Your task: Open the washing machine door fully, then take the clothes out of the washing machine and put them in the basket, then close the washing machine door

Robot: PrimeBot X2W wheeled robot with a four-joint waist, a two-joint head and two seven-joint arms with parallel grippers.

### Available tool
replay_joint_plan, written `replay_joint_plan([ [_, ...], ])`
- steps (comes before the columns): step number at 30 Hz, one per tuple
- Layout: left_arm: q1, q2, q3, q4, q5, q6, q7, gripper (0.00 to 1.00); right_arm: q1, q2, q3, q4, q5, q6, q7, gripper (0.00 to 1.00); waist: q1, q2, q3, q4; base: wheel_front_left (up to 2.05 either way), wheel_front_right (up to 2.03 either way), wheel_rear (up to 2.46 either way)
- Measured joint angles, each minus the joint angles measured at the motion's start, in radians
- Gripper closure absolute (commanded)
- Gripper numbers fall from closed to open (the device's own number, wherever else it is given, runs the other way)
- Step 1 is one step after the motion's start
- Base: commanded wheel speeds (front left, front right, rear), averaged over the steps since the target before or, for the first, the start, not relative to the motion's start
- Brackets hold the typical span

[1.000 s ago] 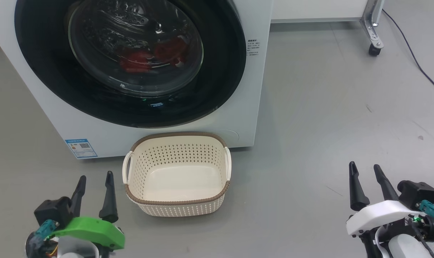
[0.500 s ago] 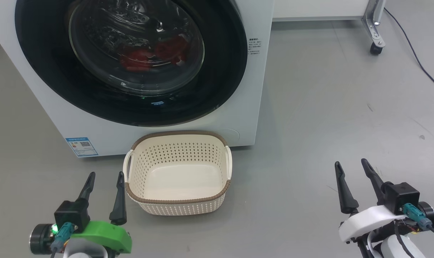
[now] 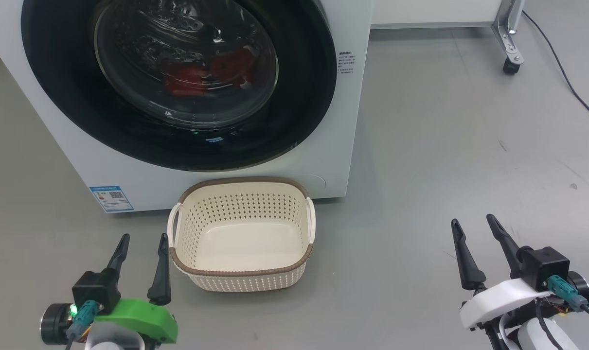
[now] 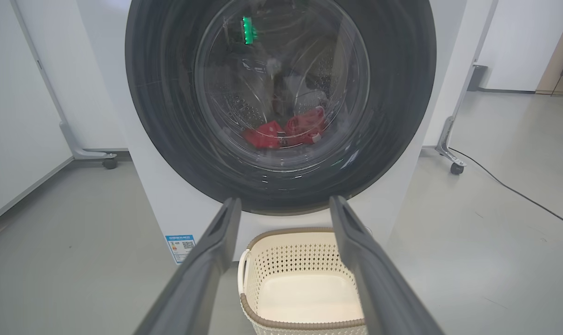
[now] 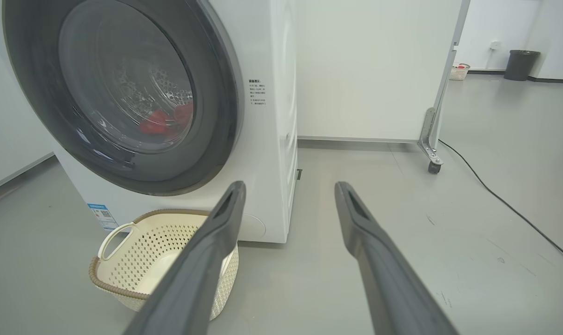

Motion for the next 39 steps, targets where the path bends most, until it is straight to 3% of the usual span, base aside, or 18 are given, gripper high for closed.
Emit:
replay_joint_plan([
  [7, -0.001, -0.003, 0.003, 0.008, 0.006, 0.000, 0.000, 0.00, 0.000, 0.006, -0.004, 0.000, -0.001, 0.001, 0.000, 0.00, 0.0000, 0.0000, 0.001, -0.001, 0.00, 0.00, 0.00],
  [8, -0.001, -0.004, 0.004, 0.009, 0.006, -0.001, 0.000, 0.00, 0.000, 0.007, -0.005, 0.000, -0.001, 0.001, 0.000, 0.04, 0.0000, 0.0000, 0.001, -0.002, 0.00, 0.00, 0.00],
  [9, -0.001, -0.004, 0.004, 0.009, 0.006, -0.001, 0.000, 0.00, 0.000, 0.008, -0.006, 0.000, -0.001, 0.001, 0.000, 0.37, 0.0000, 0.0000, 0.001, -0.002, 0.00, 0.00, 0.00],
  [10, -0.001, -0.004, 0.005, 0.010, 0.006, -0.002, 0.000, 0.00, 0.000, 0.010, -0.008, 0.001, -0.001, 0.001, 0.000, 1.00, 0.0000, 0.0000, 0.002, -0.002, 0.00, 0.00, 0.00],
  [21, -0.006, -0.008, 0.015, 0.014, 0.018, -0.008, 0.000, 0.00, 0.000, 0.021, -0.028, 0.008, 0.004, 0.005, 0.000, 1.00, 0.0000, 0.0000, 0.004, -0.001, 0.00, 0.00, 0.00],
  [32, -0.023, -0.016, 0.021, 0.002, 0.029, -0.016, 0.000, 0.00, -0.002, 0.048, -0.073, 0.015, 0.081, 0.034, 0.000, 1.00, 0.0000, 0.0000, 0.029, 0.000, 0.00, 0.00, 0.00],
  [39, -0.050, -0.024, 0.023, -0.013, 0.051, -0.020, 0.000, 0.00, -0.046, 0.096, -0.128, 0.024, 0.235, 0.084, 0.001, 1.00, 0.0000, 0.0000, 0.068, 0.006, 0.00, 0.00, 0.00],
])
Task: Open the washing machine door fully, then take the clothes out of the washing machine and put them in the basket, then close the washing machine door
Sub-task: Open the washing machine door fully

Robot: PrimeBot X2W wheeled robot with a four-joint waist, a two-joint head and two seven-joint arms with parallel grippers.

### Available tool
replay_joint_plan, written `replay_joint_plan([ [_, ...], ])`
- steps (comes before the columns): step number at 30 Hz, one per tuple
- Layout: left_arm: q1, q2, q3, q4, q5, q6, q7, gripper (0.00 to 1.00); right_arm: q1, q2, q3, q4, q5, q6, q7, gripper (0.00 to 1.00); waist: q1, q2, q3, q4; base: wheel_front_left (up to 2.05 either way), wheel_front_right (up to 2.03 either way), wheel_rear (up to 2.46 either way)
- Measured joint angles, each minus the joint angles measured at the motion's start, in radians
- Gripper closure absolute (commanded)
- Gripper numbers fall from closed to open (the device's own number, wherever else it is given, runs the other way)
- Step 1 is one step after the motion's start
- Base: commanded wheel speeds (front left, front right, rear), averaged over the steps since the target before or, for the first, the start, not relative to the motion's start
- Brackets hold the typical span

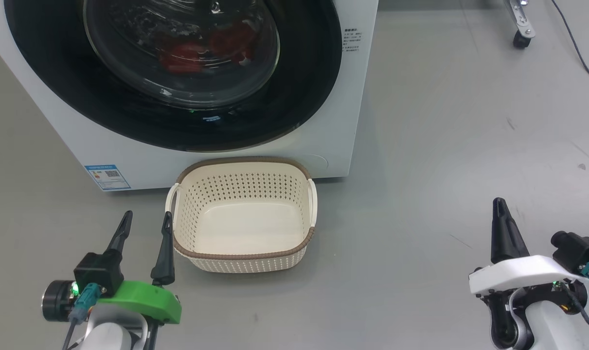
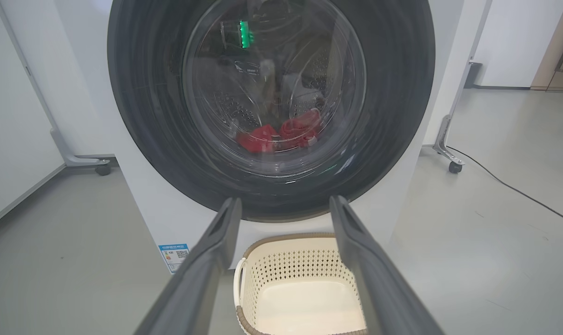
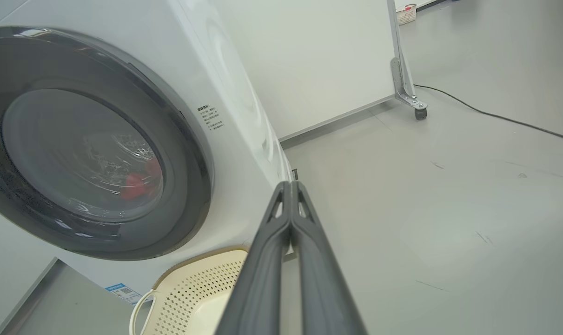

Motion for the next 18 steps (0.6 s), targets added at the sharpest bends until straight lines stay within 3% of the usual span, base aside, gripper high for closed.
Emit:
replay_joint_plan([
  [5, -0.021, -0.001, 0.001, -0.017, 0.007, -0.008, 0.000, 0.00, -0.052, 0.029, -0.056, 0.002, 0.151, 0.025, 0.033, 1.00, 0.0000, 0.0000, 0.028, 0.006, 0.00, 0.00, 0.00],
  [18, -0.084, -0.016, -0.005, -0.052, 0.018, -0.015, 0.000, 0.00, -0.277, 0.038, -0.141, 0.003, 0.513, 0.043, 0.234, 1.00, 0.0000, 0.0000, 0.120, 0.036, 0.00, 0.00, 0.00],
])
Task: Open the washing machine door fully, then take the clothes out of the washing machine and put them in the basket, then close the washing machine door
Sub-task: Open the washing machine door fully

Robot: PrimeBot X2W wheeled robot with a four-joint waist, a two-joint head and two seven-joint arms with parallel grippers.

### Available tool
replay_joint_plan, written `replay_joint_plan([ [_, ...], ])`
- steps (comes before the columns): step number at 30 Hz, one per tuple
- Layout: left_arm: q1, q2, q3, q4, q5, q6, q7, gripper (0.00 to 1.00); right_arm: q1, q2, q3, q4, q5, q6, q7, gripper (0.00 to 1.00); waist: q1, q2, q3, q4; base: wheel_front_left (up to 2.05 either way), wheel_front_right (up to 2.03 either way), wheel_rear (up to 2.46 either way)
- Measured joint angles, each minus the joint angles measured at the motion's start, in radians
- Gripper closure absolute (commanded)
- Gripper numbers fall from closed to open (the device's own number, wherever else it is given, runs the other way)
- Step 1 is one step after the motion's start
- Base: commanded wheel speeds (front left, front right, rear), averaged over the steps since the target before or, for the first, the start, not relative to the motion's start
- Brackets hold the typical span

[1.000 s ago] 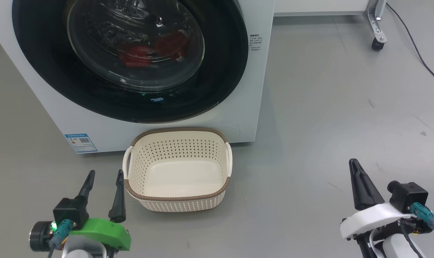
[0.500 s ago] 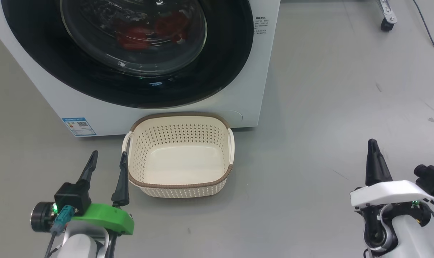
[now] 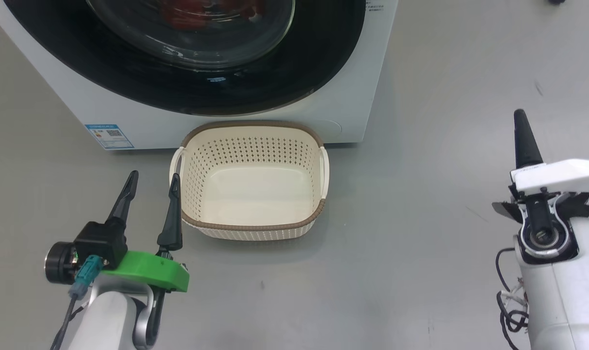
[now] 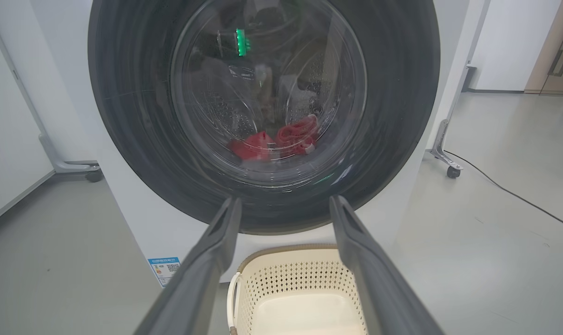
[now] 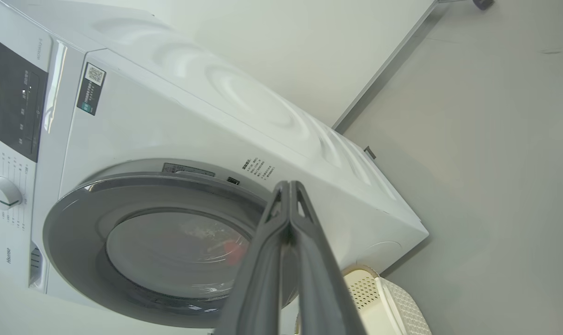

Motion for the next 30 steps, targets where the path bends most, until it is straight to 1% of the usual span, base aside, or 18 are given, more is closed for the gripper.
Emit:
replay_joint_plan([
  [11, -0.061, -0.020, -0.020, -0.037, 0.010, -0.004, 0.000, 0.00, -0.219, -0.008, -0.067, 0.014, 0.226, -0.002, 0.195, 1.00, 0.0000, 0.0000, 0.092, 0.055, 0.00, 0.00, 0.00],
  [14, -0.075, -0.021, -0.023, -0.045, 0.010, -0.012, 0.000, 0.00, -0.280, -0.026, -0.076, 0.018, 0.260, -0.025, 0.241, 1.00, 0.0000, -0.0001, 0.119, 0.074, 0.00, 0.00, 0.00],
  [19, -0.100, -0.026, -0.029, -0.066, 0.010, -0.012, 0.000, 0.00, -0.391, -0.063, -0.083, 0.027, 0.299, -0.065, 0.313, 1.00, 0.0001, 0.0000, 0.167, 0.106, 0.00, 0.00, 0.00],
  [27, -0.143, -0.034, -0.052, -0.081, 0.010, -0.023, 0.000, 0.00, -0.544, -0.115, -0.060, 0.057, 0.318, -0.125, 0.419, 1.00, 0.0001, 0.0000, 0.241, 0.158, 0.00, 0.00, 0.00],
  [28, -0.148, -0.034, -0.054, -0.082, 0.010, -0.025, 0.000, 0.00, -0.560, -0.123, -0.057, 0.063, 0.319, -0.126, 0.432, 1.00, 0.0001, 0.0000, 0.250, 0.164, 0.00, 0.00, 0.00],
  [30, -0.158, -0.036, -0.059, -0.086, 0.010, -0.025, 0.000, 0.00, -0.588, -0.138, -0.049, 0.074, 0.319, -0.145, 0.455, 1.00, 0.0001, 0.0000, 0.266, 0.178, 0.00, 0.00, 0.00],
])
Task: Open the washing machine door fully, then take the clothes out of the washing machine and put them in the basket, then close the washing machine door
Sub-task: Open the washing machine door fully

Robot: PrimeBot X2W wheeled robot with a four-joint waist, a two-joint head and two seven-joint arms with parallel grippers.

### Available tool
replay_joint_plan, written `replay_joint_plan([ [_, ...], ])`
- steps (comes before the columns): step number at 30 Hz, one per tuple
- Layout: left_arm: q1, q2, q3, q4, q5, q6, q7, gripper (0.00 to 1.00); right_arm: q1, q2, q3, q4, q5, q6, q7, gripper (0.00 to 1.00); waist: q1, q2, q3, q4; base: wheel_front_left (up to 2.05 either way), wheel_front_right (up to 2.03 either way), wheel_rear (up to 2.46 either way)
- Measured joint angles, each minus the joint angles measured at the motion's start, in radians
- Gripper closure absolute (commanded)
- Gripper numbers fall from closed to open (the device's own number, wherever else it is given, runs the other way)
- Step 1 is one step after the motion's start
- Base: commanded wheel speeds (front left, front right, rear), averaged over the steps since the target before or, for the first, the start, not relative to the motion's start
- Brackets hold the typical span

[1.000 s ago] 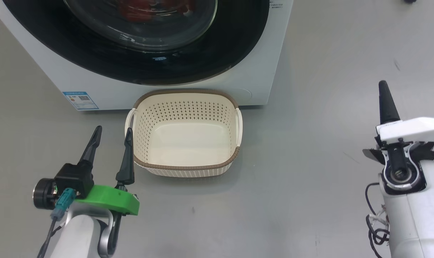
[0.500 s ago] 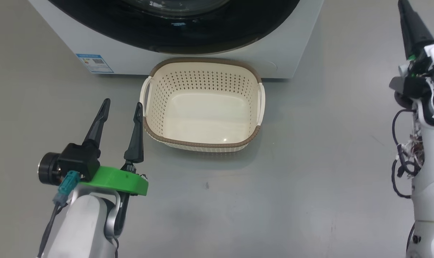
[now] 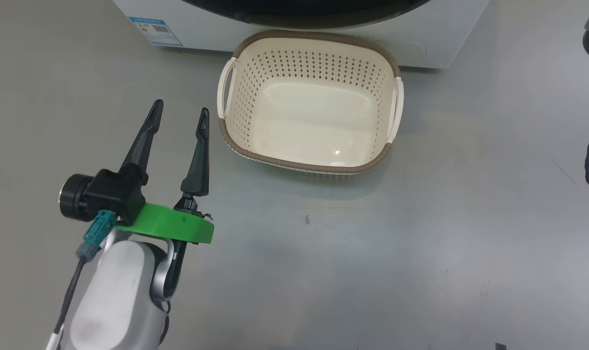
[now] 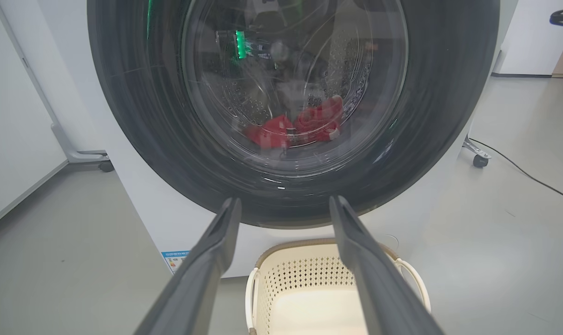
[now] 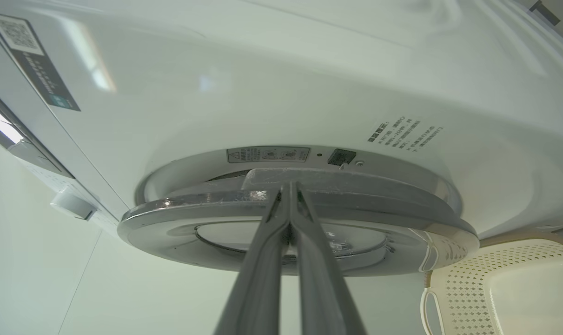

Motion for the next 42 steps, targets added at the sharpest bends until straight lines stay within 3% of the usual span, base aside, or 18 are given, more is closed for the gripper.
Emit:
replay_joint_plan([
  [8, -0.024, -0.005, -0.026, -0.013, -0.002, -0.010, 0.000, 0.00, -0.094, -0.052, 0.026, 0.044, -0.002, -0.040, 0.075, 1.00, -0.0001, 0.0000, 0.053, 0.053, 0.00, 0.00, 0.00],
  [17, -0.032, -0.007, -0.063, -0.024, -0.045, -0.007, 0.000, 0.00, -0.184, -0.081, 0.035, 0.089, -0.009, -0.059, 0.113, 1.00, -0.0001, 0.0000, 0.099, 0.104, 0.00, 0.00, 0.00],
  [32, -0.048, -0.009, -0.089, -0.039, -0.059, 0.012, 0.000, 0.00, -0.260, -0.095, 0.023, 0.173, 0.002, -0.068, 0.141, 1.00, -0.0001, 0.0000, 0.135, 0.141, 0.00, 0.00, 0.00],
  [42, -0.062, -0.009, -0.094, -0.042, -0.066, 0.024, 0.000, 0.00, -0.278, -0.114, 0.034, 0.205, 0.038, -0.066, 0.232, 1.00, -0.0002, 0.0000, 0.139, 0.137, 0.00, 0.00, 0.00],
])
